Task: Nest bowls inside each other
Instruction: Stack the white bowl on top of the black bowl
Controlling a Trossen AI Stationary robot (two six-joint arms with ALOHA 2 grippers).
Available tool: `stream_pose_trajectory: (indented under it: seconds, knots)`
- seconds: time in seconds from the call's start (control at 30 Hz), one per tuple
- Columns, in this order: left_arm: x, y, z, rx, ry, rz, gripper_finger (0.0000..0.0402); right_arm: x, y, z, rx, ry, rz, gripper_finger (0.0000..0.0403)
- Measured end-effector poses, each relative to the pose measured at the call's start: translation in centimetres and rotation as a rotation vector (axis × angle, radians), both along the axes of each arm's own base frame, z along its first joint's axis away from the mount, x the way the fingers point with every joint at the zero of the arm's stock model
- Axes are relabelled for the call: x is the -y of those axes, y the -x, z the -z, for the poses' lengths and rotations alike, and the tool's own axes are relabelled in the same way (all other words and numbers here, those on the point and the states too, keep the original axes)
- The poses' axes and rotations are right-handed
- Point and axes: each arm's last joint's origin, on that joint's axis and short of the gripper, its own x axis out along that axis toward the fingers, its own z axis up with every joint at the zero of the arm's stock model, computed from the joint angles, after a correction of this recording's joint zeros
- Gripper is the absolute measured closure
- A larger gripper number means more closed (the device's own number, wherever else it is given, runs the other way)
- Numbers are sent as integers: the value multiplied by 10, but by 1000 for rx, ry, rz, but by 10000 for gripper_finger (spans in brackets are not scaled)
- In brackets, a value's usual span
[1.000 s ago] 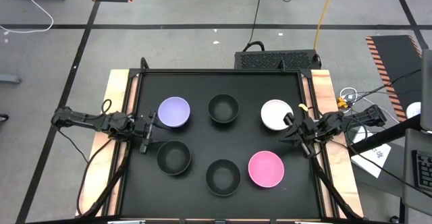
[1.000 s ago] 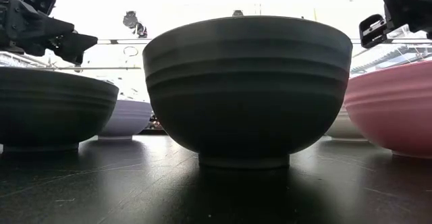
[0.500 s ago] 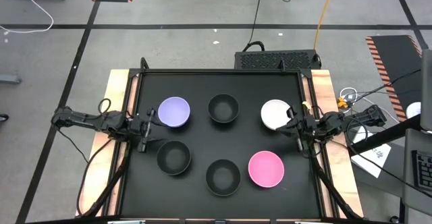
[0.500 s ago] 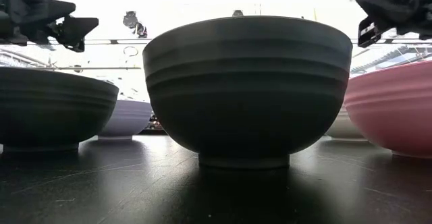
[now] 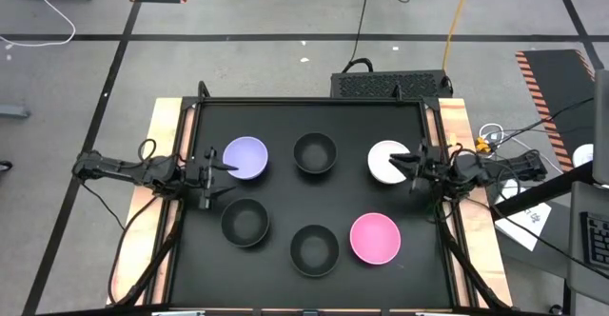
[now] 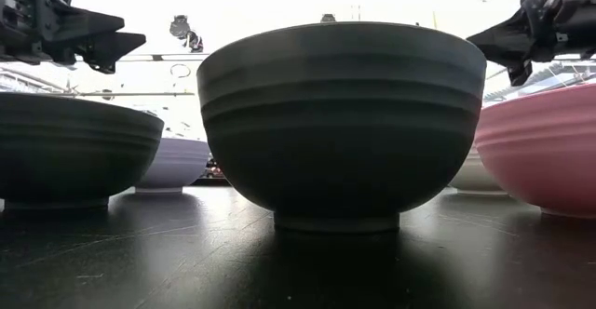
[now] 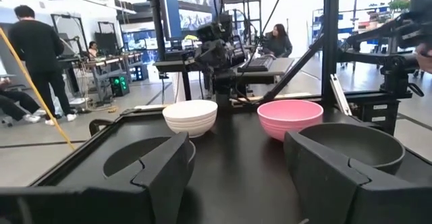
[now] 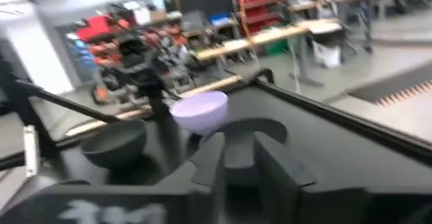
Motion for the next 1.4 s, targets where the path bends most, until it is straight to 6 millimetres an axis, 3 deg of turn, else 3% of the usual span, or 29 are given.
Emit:
stream_pose_trajectory:
  seconds: [0.23,0.37,0.73,1.0,1.27,1.4]
  knots:
    - [0,0,3,-27,4,1,156,11,18,-18,-143,-151,212,193]
    - [0,0,4,-43,1,1,156,13,22,-26,-171,-207,258,158]
    - [1,0,5,-47,-2,26,156,17,15,-39,-347,-332,344,159]
    - [1,0,7,-67,-6,29,156,23,5,-32,-567,-448,420,159]
    - [1,0,7,-69,-9,29,156,36,2,-32,-755,-458,546,159]
    - [1,0,8,-85,-11,29,156,41,-3,-30,-792,-496,502,159]
